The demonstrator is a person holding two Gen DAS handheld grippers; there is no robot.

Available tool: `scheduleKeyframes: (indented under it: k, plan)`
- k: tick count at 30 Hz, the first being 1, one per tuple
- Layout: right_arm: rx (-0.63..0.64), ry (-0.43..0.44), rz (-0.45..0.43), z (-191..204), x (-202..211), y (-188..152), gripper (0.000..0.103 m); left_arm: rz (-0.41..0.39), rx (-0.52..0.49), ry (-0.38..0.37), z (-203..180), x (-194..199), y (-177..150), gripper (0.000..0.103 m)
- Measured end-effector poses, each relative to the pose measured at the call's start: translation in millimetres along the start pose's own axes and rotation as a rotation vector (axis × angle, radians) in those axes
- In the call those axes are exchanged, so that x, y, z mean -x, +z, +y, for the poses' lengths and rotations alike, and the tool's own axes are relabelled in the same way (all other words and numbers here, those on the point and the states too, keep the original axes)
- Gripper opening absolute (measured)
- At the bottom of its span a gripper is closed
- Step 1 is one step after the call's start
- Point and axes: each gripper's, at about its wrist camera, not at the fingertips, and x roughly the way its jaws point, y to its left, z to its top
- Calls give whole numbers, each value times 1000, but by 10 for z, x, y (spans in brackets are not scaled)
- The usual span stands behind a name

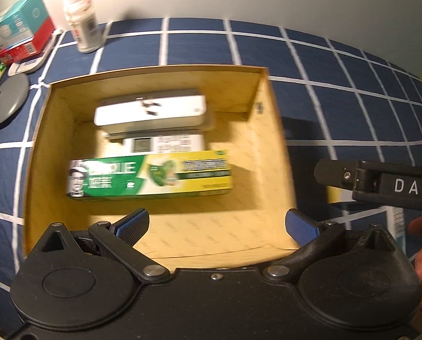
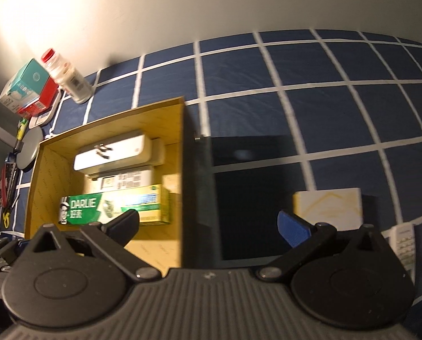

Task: Organize objects
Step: 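Move the right tool toward the small white-and-yellow box on the bedspread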

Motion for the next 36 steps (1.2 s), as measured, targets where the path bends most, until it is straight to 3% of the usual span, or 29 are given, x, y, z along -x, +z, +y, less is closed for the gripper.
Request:
scheduleKeyframes:
  k: [18, 36]
  plan:
    - [-20, -3, -19, -1246, 284, -18, 103, 4, -29, -35, -1243, -240, -125, 103]
    - [-33, 69, 69, -1747, -75, 80, 102, 73, -48, -39, -1649, -733, 23, 103]
